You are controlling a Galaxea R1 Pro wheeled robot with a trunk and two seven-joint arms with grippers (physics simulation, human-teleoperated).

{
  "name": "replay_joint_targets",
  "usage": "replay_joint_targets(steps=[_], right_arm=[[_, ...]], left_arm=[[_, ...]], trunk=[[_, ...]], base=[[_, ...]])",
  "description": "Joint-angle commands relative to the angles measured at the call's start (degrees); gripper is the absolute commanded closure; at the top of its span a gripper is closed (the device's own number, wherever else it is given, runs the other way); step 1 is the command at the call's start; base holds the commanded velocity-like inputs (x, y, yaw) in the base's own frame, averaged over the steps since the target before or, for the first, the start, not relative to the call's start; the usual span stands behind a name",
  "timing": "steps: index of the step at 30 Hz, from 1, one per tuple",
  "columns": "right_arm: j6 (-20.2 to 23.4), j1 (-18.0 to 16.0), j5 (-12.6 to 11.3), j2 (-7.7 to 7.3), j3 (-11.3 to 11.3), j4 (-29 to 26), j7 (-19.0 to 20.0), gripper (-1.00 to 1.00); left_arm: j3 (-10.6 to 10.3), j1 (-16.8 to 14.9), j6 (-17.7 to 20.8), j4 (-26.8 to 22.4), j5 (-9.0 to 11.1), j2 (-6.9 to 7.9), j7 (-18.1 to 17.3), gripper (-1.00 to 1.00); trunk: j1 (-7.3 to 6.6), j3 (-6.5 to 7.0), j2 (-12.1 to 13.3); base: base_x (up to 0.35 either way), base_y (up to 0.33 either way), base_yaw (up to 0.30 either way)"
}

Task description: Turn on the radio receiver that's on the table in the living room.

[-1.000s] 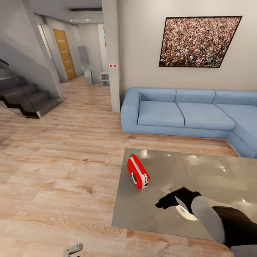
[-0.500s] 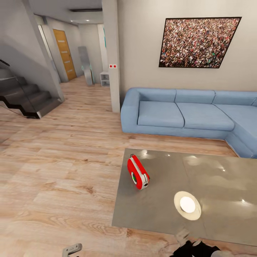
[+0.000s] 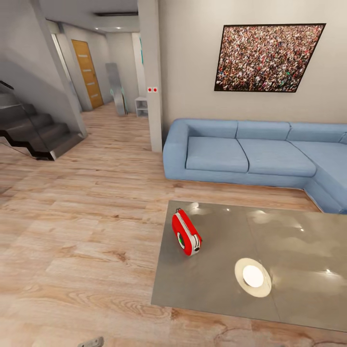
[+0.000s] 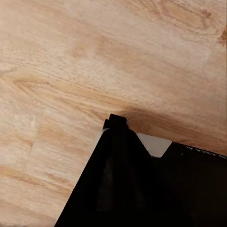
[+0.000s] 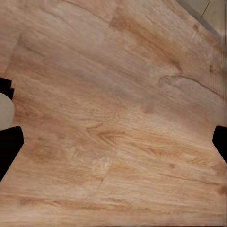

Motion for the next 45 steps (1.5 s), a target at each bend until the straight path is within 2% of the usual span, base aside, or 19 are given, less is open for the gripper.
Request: replay_joint_targets(steps=[1,6,8,12,15,18,23,26,30,45], right_arm=[[0.21,0.11,0.02,0.17,0.0,0.03,-0.74,-1.0],[0.47,0.18,0.08,0.57,0.0,0.05,-1.08,-1.0],[0.43,0.19,0.19,0.63,0.05,0.0,-1.08,-1.0],[0.41,0.19,0.22,0.79,0.02,-0.03,-1.08,-1.0],[0.41,0.19,0.21,0.83,0.01,-0.03,-1.08,-1.0],[0.4,0.19,0.21,0.85,0.01,-0.03,-1.08,-1.0],[0.4,0.19,0.21,0.85,0.0,-0.03,-1.08,-1.0],[0.4,0.19,0.21,0.85,0.0,-0.03,-1.08,-1.0],[0.4,0.19,0.21,0.86,0.0,-0.03,-1.08,-1.0],[0.4,0.19,0.21,0.87,0.0,-0.03,-1.08,-1.0]], left_arm=[[-0.04,0.7,0.04,0.01,-0.01,-0.2,0.02,1.0],[-0.13,3.25,0.46,0.07,-0.91,0.36,0.16,1.0],[-0.22,5.11,0.5,0.09,-2.42,0.74,0.14,1.0],[-0.33,9.14,0.55,0.1,-6.97,0.48,0.03,1.0],[-0.34,10.85,0.46,0.06,-8.65,-0.25,-0.04,1.0],[-0.29,11.34,0.12,-0.02,-8.97,-1.27,-0.1,1.0],[-0.26,11.49,0.08,-0.05,-8.96,-5.85,-0.14,1.0],[-0.26,11.5,0.04,-0.07,-8.91,-7.6,-0.15,1.0],[-0.2,11.51,0.06,-0.07,-8.94,-8.12,-0.15,1.0],[-0.17,11.51,0.03,-0.07,-8.98,-8.2,-0.15,1.0]], trunk=[[0.0,0.0,0.0],[0.0,0.0,0.0],[0.0,0.0,0.0],[0.0,0.0,0.0],[0.0,0.0,0.0],[0.0,0.0,0.0],[0.0,0.0,0.0],[0.0,0.0,0.0],[0.0,0.0,0.0],[0.0,0.0,0.0]], base=[[0.0,0.0,0.0],[0.0,0.0,0.0],[0.0,0.0,0.0],[0.0,0.0,0.0],[0.0,0.0,0.0],[0.0,0.0,0.0],[0.0,0.0,0.0],[0.0,0.0,0.0],[0.0,0.0,0.0],[0.0,0.0,0.0]])
